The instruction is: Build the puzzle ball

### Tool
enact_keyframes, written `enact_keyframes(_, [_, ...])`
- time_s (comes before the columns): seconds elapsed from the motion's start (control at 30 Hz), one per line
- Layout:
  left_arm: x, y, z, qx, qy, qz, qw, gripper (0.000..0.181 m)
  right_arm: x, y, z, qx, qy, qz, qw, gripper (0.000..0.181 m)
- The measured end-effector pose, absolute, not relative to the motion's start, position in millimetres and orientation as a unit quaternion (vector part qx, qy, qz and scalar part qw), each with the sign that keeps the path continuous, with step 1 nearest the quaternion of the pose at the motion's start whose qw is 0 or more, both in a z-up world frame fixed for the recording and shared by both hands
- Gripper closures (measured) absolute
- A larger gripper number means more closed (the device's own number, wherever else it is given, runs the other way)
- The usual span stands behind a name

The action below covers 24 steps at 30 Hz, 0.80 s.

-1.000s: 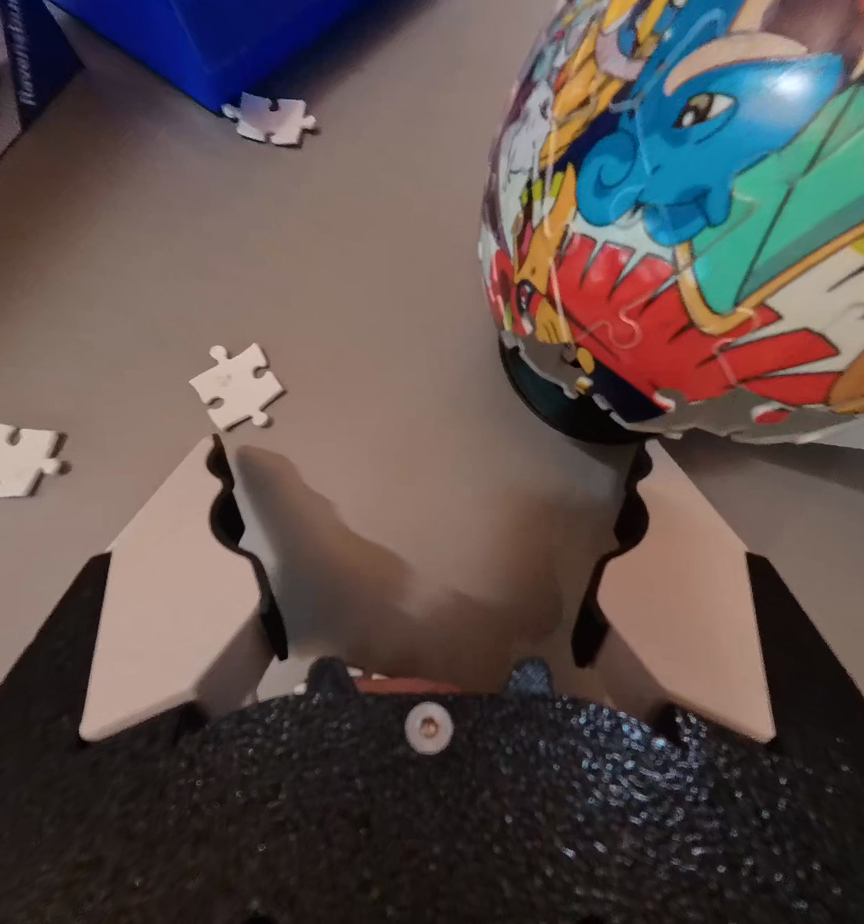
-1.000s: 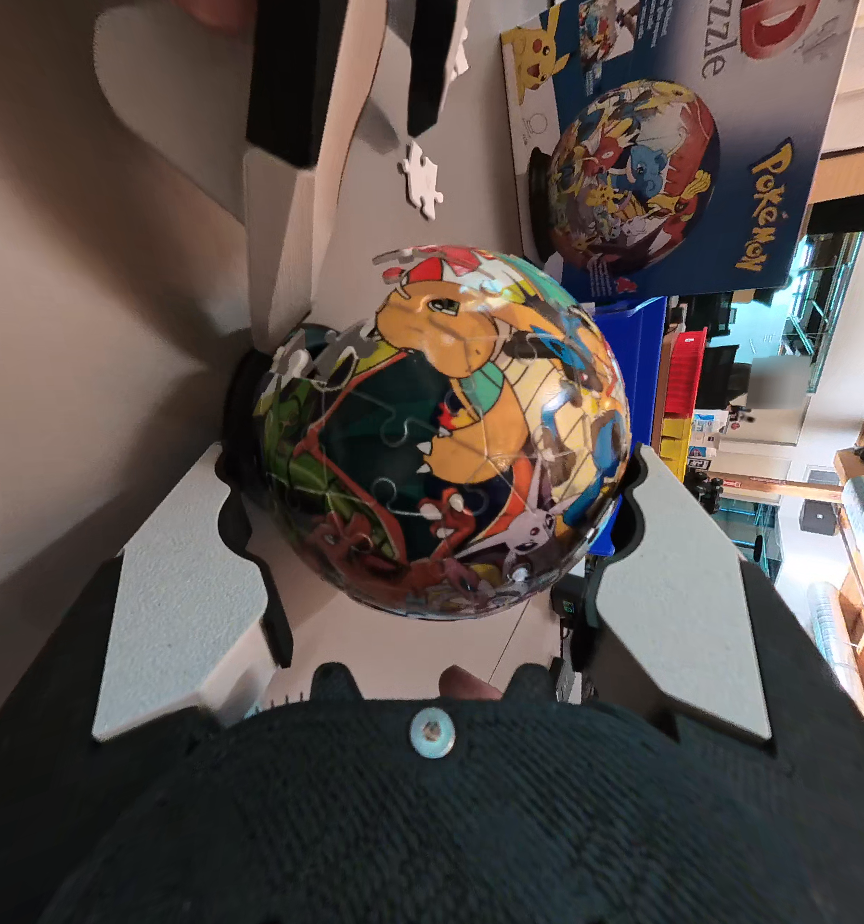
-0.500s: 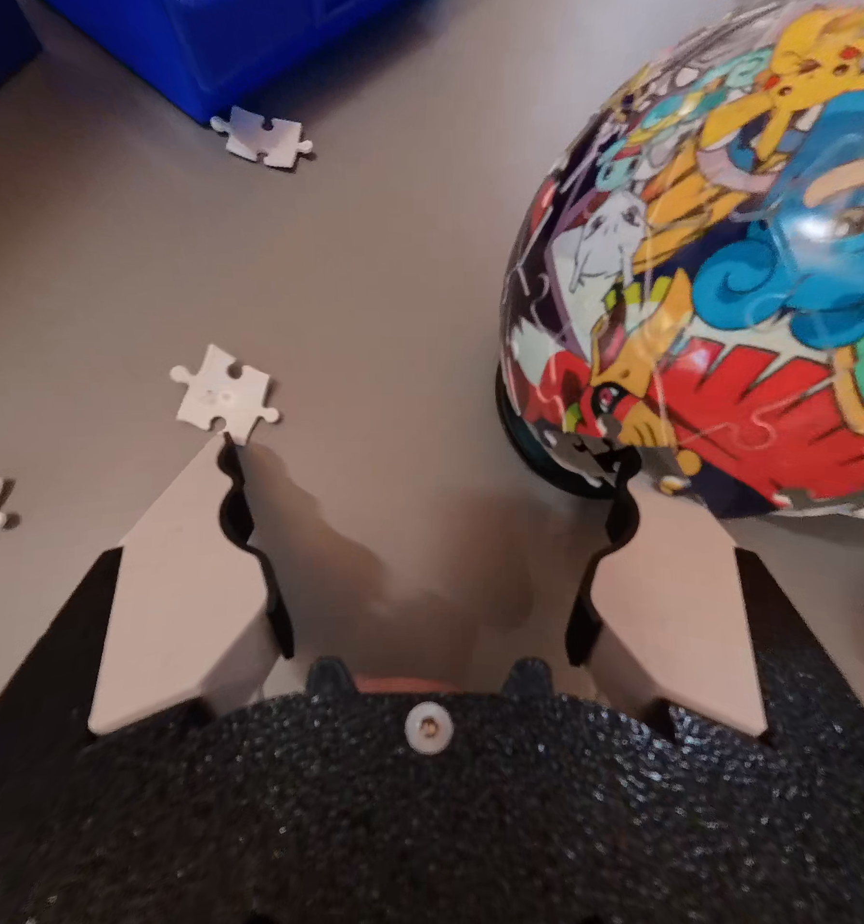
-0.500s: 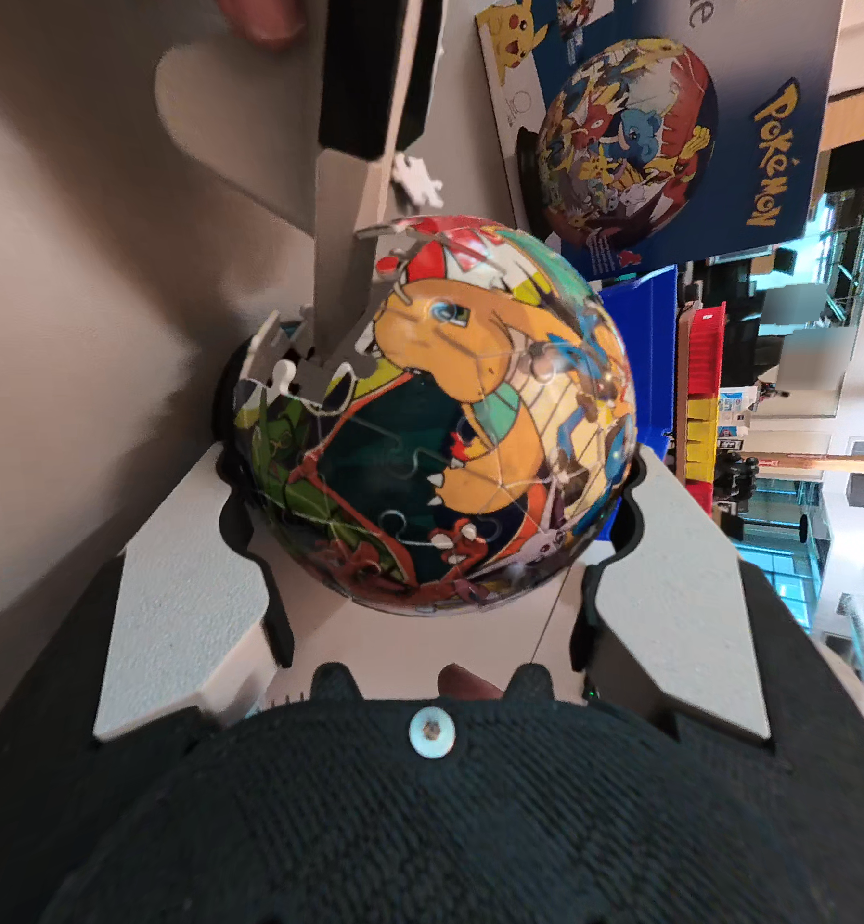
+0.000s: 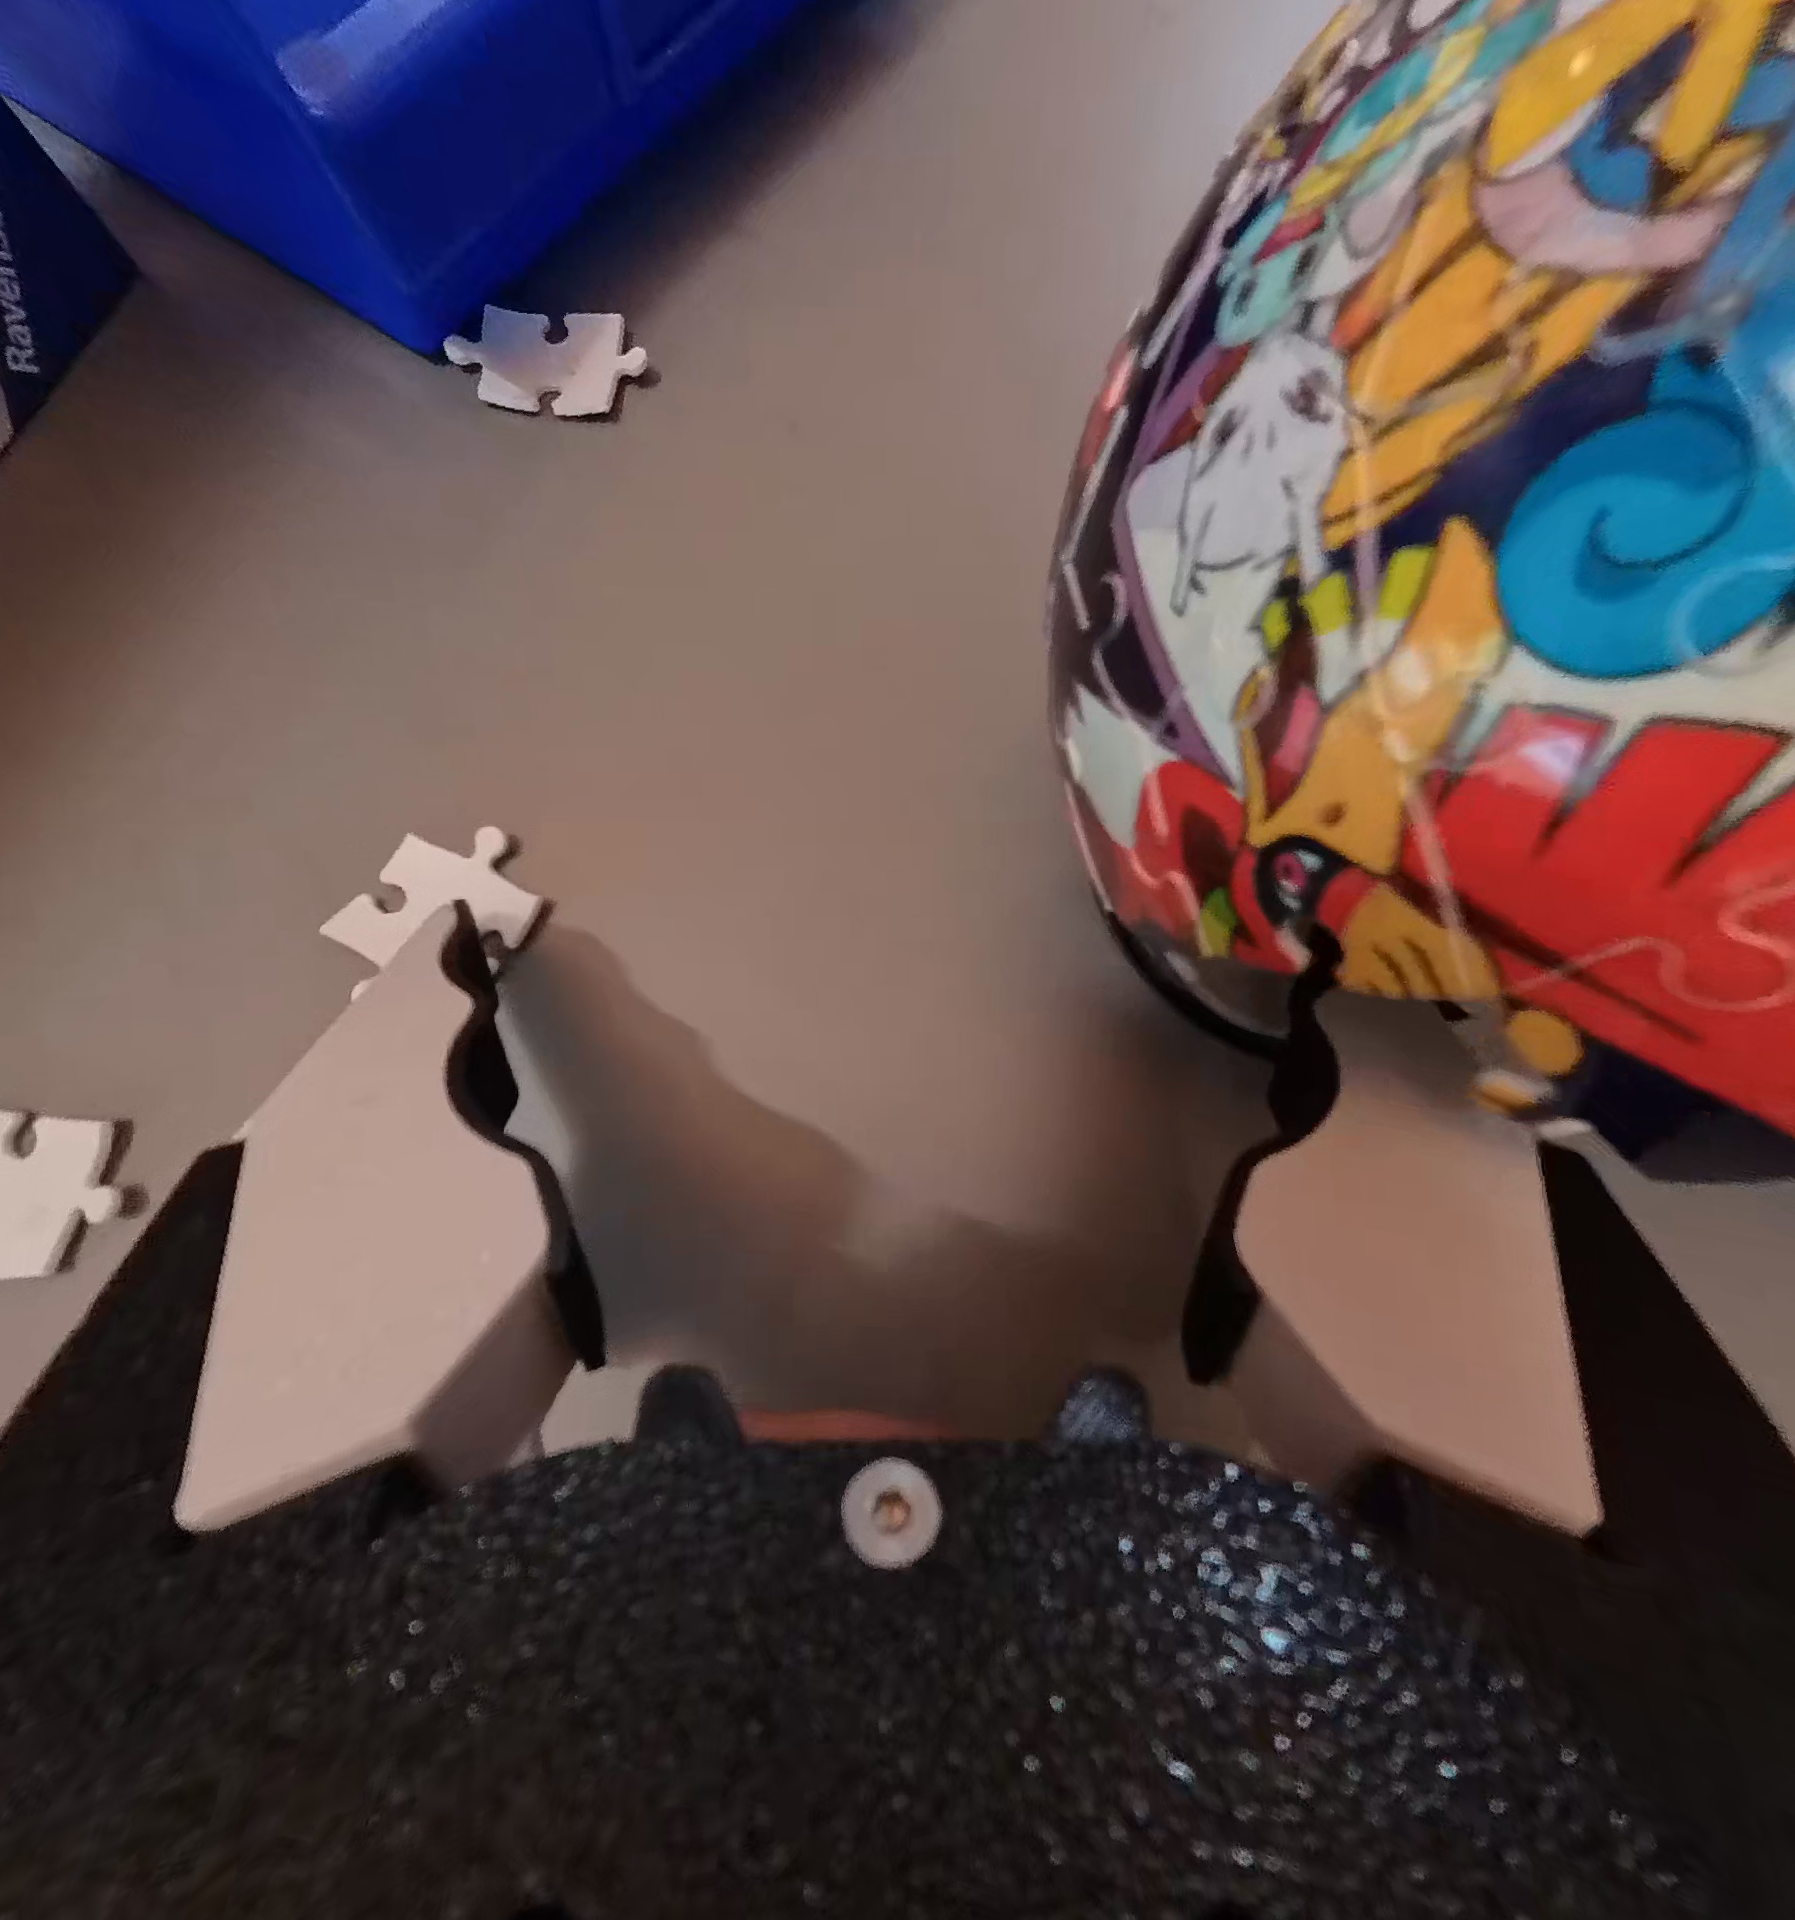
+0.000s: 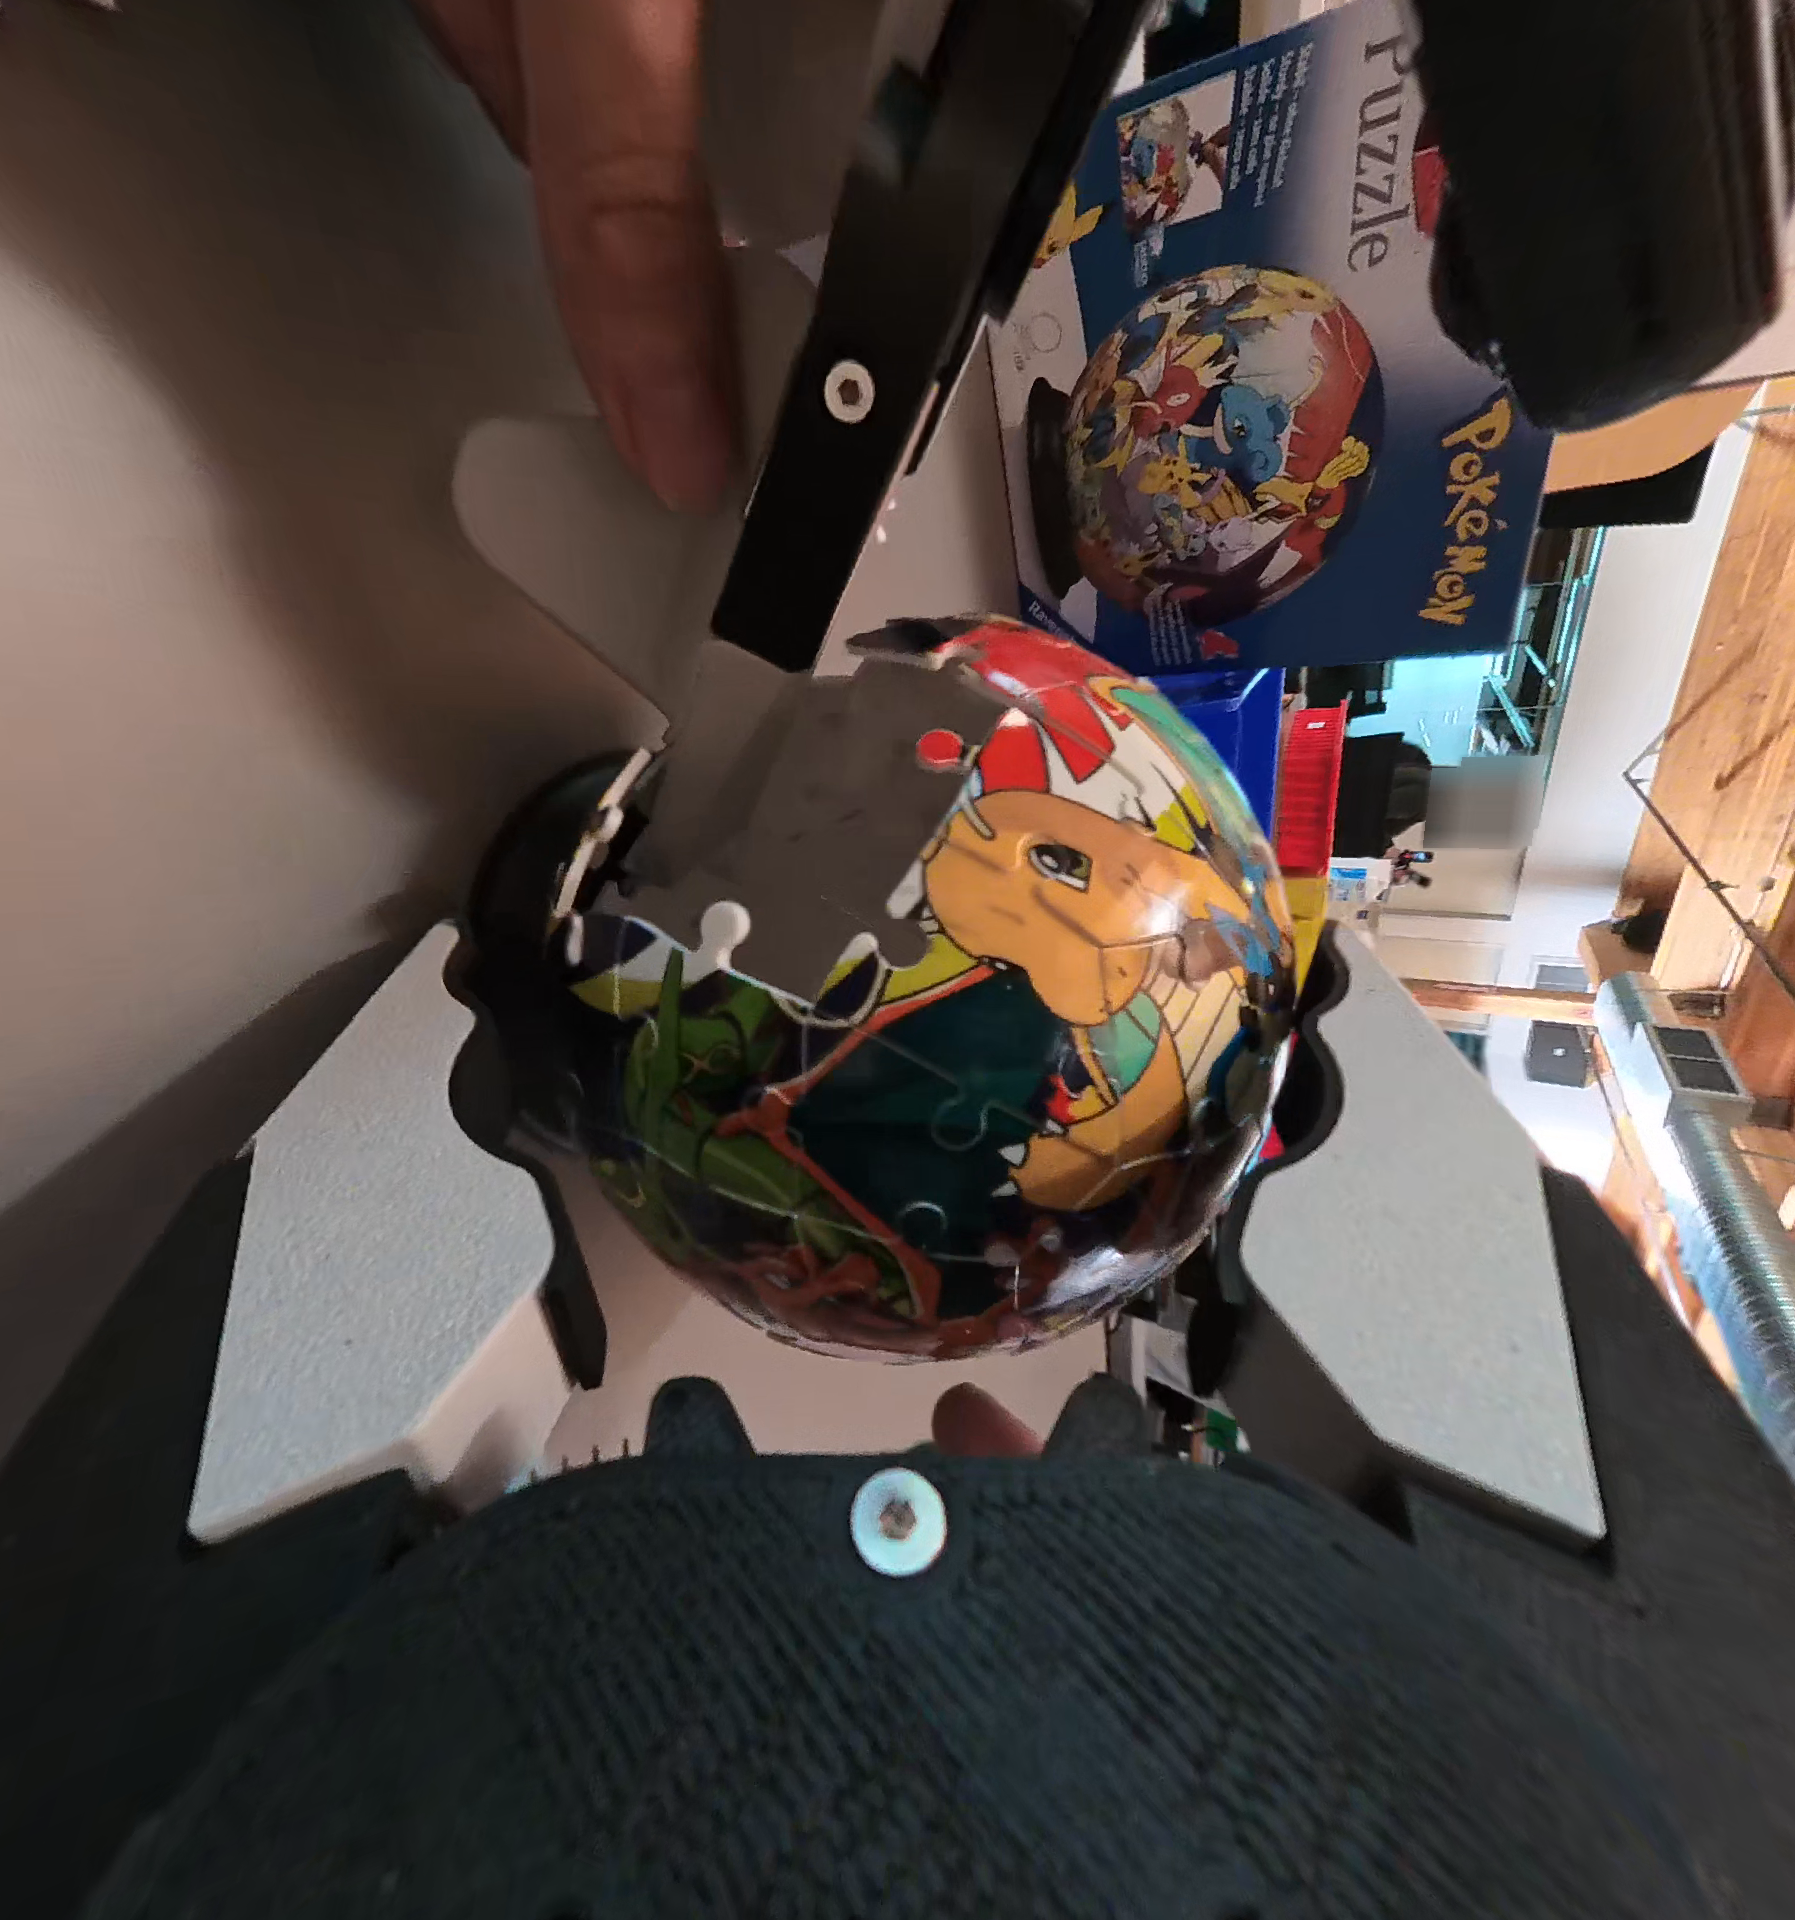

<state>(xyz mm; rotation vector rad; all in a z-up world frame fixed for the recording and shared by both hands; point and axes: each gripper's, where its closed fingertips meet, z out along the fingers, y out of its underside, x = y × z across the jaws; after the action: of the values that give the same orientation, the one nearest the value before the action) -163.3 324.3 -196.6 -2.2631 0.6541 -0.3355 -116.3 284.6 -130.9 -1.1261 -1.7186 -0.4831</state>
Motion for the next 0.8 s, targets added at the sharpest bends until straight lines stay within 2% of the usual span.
enact_keyframes(0.13, [-163.3,325.4,-197.3,-0.883,0.259,-0.13,0.369,0.034,-98.3,292.9,-133.4,-0.511,-0.7,-0.173,0.468,0.031])
enact_keyframes(0.3, [-162.3,327.2,-199.1,-0.884,0.26,-0.136,0.364,0.033,-101.8,288.5,-138.9,-0.574,-0.679,-0.007,0.458,0.025])
enact_keyframes(0.5, [-163.7,321.9,-198.3,-0.888,0.254,-0.136,0.358,0.036,-109.4,297.6,-142.2,-0.611,-0.648,0.089,0.446,0.024])
enact_keyframes(0.8, [-171.3,309.7,-193.3,-0.888,0.28,-0.102,0.351,0.041,-110.1,292.8,-141.2,-0.577,-0.679,-0.023,0.453,0.029])
